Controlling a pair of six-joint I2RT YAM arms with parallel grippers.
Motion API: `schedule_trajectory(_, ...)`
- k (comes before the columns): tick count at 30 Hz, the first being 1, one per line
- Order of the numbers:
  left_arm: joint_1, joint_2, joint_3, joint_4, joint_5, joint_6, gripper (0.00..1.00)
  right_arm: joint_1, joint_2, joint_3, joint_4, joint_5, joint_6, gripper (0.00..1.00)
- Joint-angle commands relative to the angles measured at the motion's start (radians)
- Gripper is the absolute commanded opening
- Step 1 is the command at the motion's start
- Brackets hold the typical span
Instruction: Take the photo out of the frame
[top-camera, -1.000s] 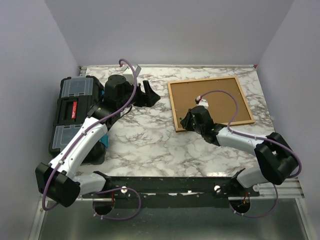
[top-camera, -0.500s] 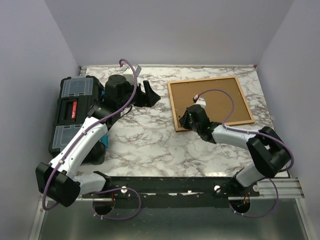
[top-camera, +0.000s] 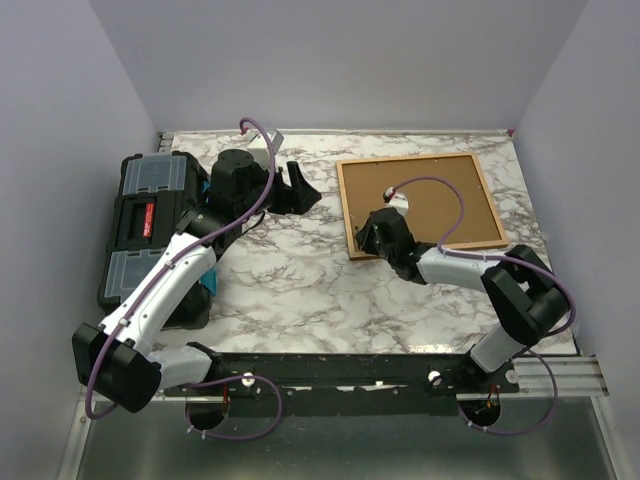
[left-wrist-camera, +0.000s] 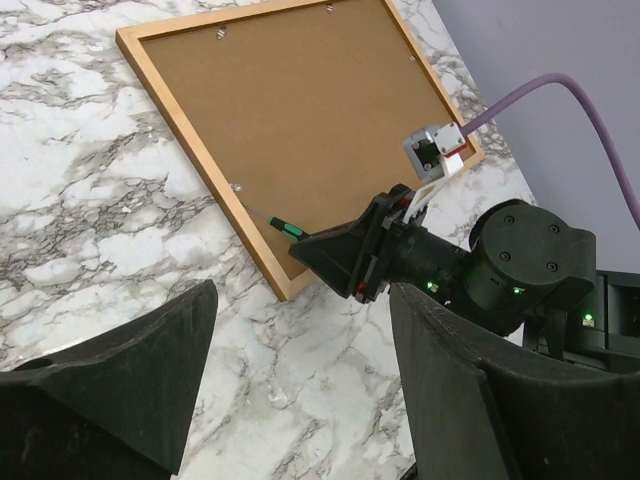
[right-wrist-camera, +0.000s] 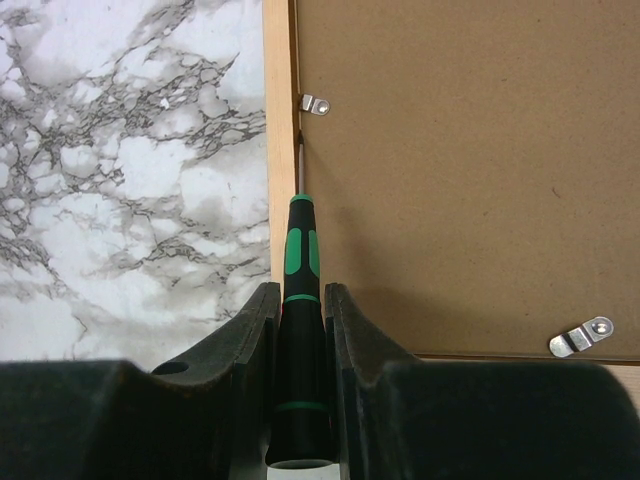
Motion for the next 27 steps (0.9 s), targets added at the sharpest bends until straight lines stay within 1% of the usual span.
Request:
schedule_trajectory(1, -0.004, 0.01, -0.011, 0.018, 0.022, 0.002, 0.71, -0.006, 0.042, 0.025, 0.006, 0.077, 0.004, 0.0)
schedule_trajectory(4, -0.008, 0.019, -0.019, 0.019, 0.013, -0.002, 0.71, -0.006, 0.045, 0.025, 0.027, 0.075, 0.016, 0.0)
schedule_trajectory(8, -0.03, 0.068, -0.017, 0.003, -0.022, -0.014, 0.69, -0.006, 0.05, 0.04, 0.031, 0.071, 0.025, 0.0)
schedule_trajectory(11, -0.07, 0.121, -0.039, 0.012, -0.058, -0.034, 0.66, -0.006, 0.017, 0.058, -0.013, 0.05, 0.025, 0.0)
schedule_trajectory(15, -0.106, 0.212, -0.06, 0.012, -0.088, -0.132, 0.65, -0.019, -0.079, 0.062, -0.1, 0.023, 0.011, 0.0)
schedule_trajectory(17, -0.117, 0.254, -0.078, 0.051, -0.089, -0.197, 0.63, -0.037, -0.116, 0.053, -0.123, 0.007, -0.003, 0.0)
schedule_trajectory(20, -0.131, 0.33, -0.089, 0.108, -0.073, -0.293, 0.59, -0.108, -0.152, 0.018, -0.111, -0.094, -0.013, 0.0)
schedule_trajectory(23, -0.161, 0.414, -0.063, 0.136, -0.075, -0.353, 0.54, -0.188, -0.141, -0.007, -0.037, -0.284, -0.02, 0.0)
schedule_trajectory(25, -0.184, 0.476, -0.018, 0.127, -0.074, -0.372, 0.53, -0.2, -0.117, -0.001, -0.014, -0.372, -0.029, 0.0)
schedule_trajectory(27, -0.203, 0.533, 0.03, 0.098, -0.094, -0.384, 0.5, -0.2, -0.096, 0.004, 0.003, -0.41, -0.025, 0.0)
